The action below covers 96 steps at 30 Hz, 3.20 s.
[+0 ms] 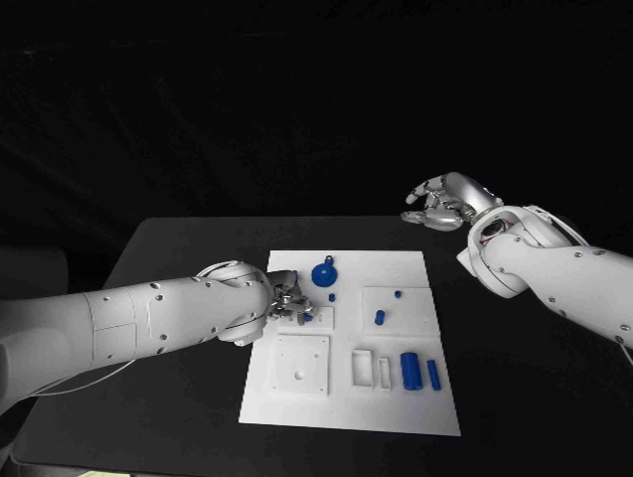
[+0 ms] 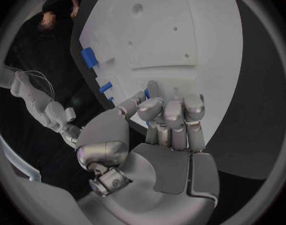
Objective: Assemble the parts on the task board
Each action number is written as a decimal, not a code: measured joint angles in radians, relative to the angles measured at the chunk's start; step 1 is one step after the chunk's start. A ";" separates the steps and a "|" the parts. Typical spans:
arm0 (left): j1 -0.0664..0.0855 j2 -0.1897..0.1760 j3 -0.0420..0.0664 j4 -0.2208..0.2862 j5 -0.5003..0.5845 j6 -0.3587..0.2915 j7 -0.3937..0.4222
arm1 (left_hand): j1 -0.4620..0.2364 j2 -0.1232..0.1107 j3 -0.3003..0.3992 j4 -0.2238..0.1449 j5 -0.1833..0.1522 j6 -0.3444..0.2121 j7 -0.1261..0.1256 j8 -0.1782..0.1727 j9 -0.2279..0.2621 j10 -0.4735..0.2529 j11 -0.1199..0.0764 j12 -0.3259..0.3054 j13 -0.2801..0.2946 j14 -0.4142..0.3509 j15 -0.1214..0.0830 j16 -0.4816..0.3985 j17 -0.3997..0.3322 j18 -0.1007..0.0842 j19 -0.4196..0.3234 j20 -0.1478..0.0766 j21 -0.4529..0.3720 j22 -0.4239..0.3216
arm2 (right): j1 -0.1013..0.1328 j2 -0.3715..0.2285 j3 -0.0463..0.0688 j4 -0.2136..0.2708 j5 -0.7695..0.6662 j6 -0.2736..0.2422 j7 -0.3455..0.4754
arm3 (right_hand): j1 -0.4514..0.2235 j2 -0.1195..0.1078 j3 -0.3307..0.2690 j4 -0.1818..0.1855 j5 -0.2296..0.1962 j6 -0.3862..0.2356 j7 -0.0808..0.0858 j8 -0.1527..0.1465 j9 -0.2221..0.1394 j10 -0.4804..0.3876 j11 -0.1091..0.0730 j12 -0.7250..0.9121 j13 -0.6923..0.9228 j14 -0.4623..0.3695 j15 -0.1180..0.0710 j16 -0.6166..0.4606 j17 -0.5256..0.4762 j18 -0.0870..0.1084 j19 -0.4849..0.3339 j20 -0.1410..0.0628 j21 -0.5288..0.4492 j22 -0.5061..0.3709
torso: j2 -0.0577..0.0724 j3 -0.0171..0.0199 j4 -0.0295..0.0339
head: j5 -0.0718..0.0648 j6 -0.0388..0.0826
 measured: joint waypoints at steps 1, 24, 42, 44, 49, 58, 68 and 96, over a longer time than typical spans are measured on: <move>0.000 0.000 0.000 0.000 0.000 0.001 -0.001 | 0.001 -0.001 0.000 0.000 -0.002 0.024 -0.024 0.002 0.001 -0.027 -0.019 0.000 0.000 0.004 -0.004 0.000 0.000 0.007 0.000 0.000 0.000 0.000 | 0.000 0.000 0.000 0.000 0.000 0.000 0.000 | 0.000 0.000 0.000 0.000 0.000 0.000 0.000 0.000 0.000 0.000 0.000 0.000 0.000 0.000 0.000 0.000 0.000 0.000 0.000 0.000 0.000 0.000 | 0.000 0.0000 0.0000 | -0.001 0.000; -0.001 -0.014 0.001 0.004 0.010 0.003 0.001 | 0.005 -0.063 -0.012 0.015 -0.017 0.036 -0.037 0.001 -0.003 -0.066 -0.049 0.000 -0.009 0.032 -0.039 0.000 -0.002 0.047 -0.004 0.004 0.000 0.000 | 0.000 -0.002 0.000 -0.001 0.002 0.001 0.000 | 0.000 0.000 0.000 0.000 0.004 0.002 0.002 0.000 0.001 0.000 0.000 0.000 -0.001 0.000 0.000 -0.004 0.001 0.000 -0.001 0.001 -0.004 0.000 | 0.000 -0.0017 0.0012 | -0.004 -0.002; 0.015 -0.072 0.049 0.039 0.074 -0.006 0.004 | -0.047 -0.221 -0.109 0.173 -0.024 -0.034 -0.019 -0.027 -0.001 -0.110 -0.035 -0.040 -0.036 -0.017 -0.031 -0.041 -0.025 0.046 -0.048 0.022 -0.024 -0.016 | 0.000 -0.003 0.000 -0.012 0.007 0.000 0.001 | 0.000 0.000 -0.003 0.003 0.004 0.002 0.002 0.000 0.000 0.000 0.000 0.000 -0.002 0.000 0.000 -0.004 0.001 0.000 0.002 -0.001 -0.004 0.000 | -0.001 -0.0018 0.0009 | -0.007 0.010; 0.031 -0.082 0.054 0.042 0.088 -0.002 0.006 | -0.016 -0.209 -0.121 0.156 -0.024 -0.060 -0.009 -0.048 -0.010 -0.126 -0.028 -0.058 -0.043 -0.028 -0.023 -0.055 -0.030 0.046 -0.061 0.029 -0.033 -0.021 | 0.000 -0.003 0.000 -0.014 0.008 0.000 0.001 | 0.000 0.000 -0.003 0.003 0.004 0.002 0.002 0.000 0.000 0.000 0.000 0.000 -0.002 0.000 0.000 -0.004 0.001 0.000 0.003 0.000 -0.004 0.000 | -0.001 -0.0013 0.0011 | -0.007 0.012; 0.066 -0.090 0.066 0.023 0.128 0.014 0.012 | 0.042 -0.186 -0.145 0.108 -0.017 -0.127 0.013 -0.102 -0.031 -0.147 -0.007 -0.075 -0.047 -0.051 -0.007 -0.068 -0.031 0.045 -0.077 0.038 -0.047 -0.028 | 0.000 -0.004 0.000 -0.020 0.010 0.000 0.001 | 0.000 0.000 -0.003 0.003 0.004 0.002 0.002 0.000 0.000 0.000 0.000 0.000 -0.002 0.000 0.000 -0.004 0.001 0.000 0.003 0.000 -0.004 0.001 | -0.001 -0.0012 0.0017 | -0.007 0.014; 0.094 -0.027 0.072 -0.119 0.162 0.025 0.022 | 0.097 -0.155 -0.163 0.066 0.018 -0.204 0.039 -0.146 -0.046 -0.150 0.015 -0.078 -0.048 -0.053 0.013 -0.073 -0.031 0.029 -0.081 0.037 -0.054 -0.032 | 0.000 -0.002 0.000 -0.027 0.012 0.000 0.001 | 0.000 0.000 -0.003 0.003 0.004 0.002 0.002 0.000 0.000 0.000 0.000 0.000 -0.002 0.000 0.000 -0.004 0.001 0.000 0.003 0.001 -0.004 0.000 | 0.001 -0.0015 0.0000 | -0.004 0.022; 0.101 0.074 0.074 -0.302 0.123 0.066 0.028 | 0.090 -0.148 -0.177 0.074 0.018 -0.240 0.050 -0.169 -0.049 -0.162 0.027 -0.087 -0.048 -0.058 0.026 -0.085 -0.031 0.020 -0.084 0.041 -0.066 -0.036 | 0.000 0.002 0.000 -0.027 0.014 0.000 0.001 | 0.000 0.000 -0.003 0.003 0.004 0.000 0.000 0.000 0.000 0.000 0.000 0.004 -0.002 0.000 0.000 -0.004 0.001 0.000 0.003 0.001 -0.004 0.000 | 0.002 -0.0018 0.0003 | -0.002 0.024; 0.067 0.173 0.072 -0.478 0.044 0.160 0.048 | 0.046 -0.200 -0.166 0.174 -0.009 -0.268 0.066 -0.173 -0.041 -0.168 0.036 -0.087 -0.044 -0.060 0.031 -0.085 -0.021 0.028 -0.088 0.038 -0.070 -0.035 | 0.000 0.009 0.000 -0.025 0.015 0.000 0.001 | 0.000 0.000 -0.003 0.003 0.004 0.001 0.002 0.000 0.000 0.000 0.000 0.004 -0.003 0.000 0.000 -0.004 0.001 0.000 0.001 0.003 -0.004 0.000 | 0.006 -0.0015 -0.0044 | -0.003 0.020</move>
